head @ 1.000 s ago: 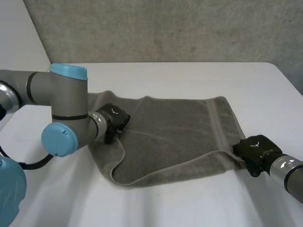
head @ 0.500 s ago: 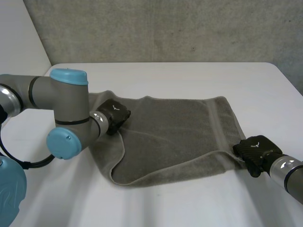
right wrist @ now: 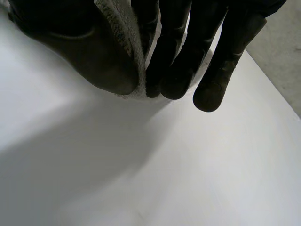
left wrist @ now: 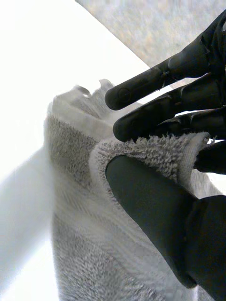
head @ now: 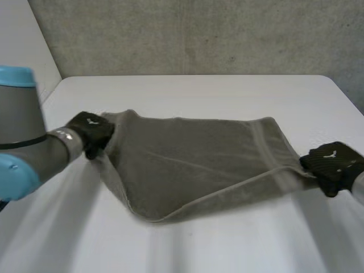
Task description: Fold the towel.
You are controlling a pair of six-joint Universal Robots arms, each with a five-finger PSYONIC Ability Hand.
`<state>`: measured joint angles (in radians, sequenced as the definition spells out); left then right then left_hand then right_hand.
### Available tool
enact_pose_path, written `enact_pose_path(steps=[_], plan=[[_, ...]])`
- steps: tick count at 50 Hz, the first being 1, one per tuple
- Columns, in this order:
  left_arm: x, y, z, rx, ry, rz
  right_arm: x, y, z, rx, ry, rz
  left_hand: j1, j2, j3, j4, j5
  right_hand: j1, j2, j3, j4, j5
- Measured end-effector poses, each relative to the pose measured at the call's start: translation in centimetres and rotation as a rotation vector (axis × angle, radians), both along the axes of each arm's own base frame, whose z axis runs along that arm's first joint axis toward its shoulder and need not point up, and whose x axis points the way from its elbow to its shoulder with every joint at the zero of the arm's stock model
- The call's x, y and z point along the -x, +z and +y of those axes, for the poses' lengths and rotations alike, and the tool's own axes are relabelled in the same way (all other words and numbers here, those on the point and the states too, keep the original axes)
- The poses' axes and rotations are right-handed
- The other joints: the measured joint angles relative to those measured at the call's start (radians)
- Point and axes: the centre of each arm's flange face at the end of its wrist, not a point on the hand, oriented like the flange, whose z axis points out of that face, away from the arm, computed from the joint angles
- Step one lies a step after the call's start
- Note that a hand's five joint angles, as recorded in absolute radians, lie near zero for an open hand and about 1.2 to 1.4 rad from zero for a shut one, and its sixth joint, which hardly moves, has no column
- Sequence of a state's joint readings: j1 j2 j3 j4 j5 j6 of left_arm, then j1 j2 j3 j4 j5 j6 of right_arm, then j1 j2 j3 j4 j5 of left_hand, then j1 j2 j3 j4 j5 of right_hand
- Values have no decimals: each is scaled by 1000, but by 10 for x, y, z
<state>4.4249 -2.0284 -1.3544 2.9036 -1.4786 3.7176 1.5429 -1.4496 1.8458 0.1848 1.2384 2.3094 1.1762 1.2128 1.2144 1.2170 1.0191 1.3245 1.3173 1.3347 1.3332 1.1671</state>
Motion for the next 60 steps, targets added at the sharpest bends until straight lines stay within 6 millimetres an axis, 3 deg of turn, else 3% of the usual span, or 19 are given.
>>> enact_pose_path(steps=[6,13,20,26,33,41,49,60], plan=[[-31,10,26,-4,95,59,19,21,-3,-15,10,67,0,0,0,0,0,0,0,0,0,0],[-63,21,69,30,198,151,36,39,-2,-18,54,83,0,0,1,0,0,0,0,0,0,0],[-77,27,102,74,204,228,47,53,4,-38,97,40,4,0,1,0,0,0,0,0,0,0],[-81,30,110,92,188,274,49,65,8,-64,146,-4,4,0,1,0,0,0,0,0,0,0],[-81,22,83,84,191,297,49,57,-16,-104,189,-39,4,0,1,1,0,0,0,0,0,0],[-60,-21,-2,13,174,327,16,29,-74,-150,198,-129,4,0,1,1,0,0,0,0,0,0],[-35,-50,-59,30,152,315,4,3,-126,-58,94,-191,4,1,1,1,0,0,0,0,0,0],[-7,-49,-110,153,136,324,-6,-24,-156,66,9,-178,4,1,1,1,0,0,0,0,0,0]])
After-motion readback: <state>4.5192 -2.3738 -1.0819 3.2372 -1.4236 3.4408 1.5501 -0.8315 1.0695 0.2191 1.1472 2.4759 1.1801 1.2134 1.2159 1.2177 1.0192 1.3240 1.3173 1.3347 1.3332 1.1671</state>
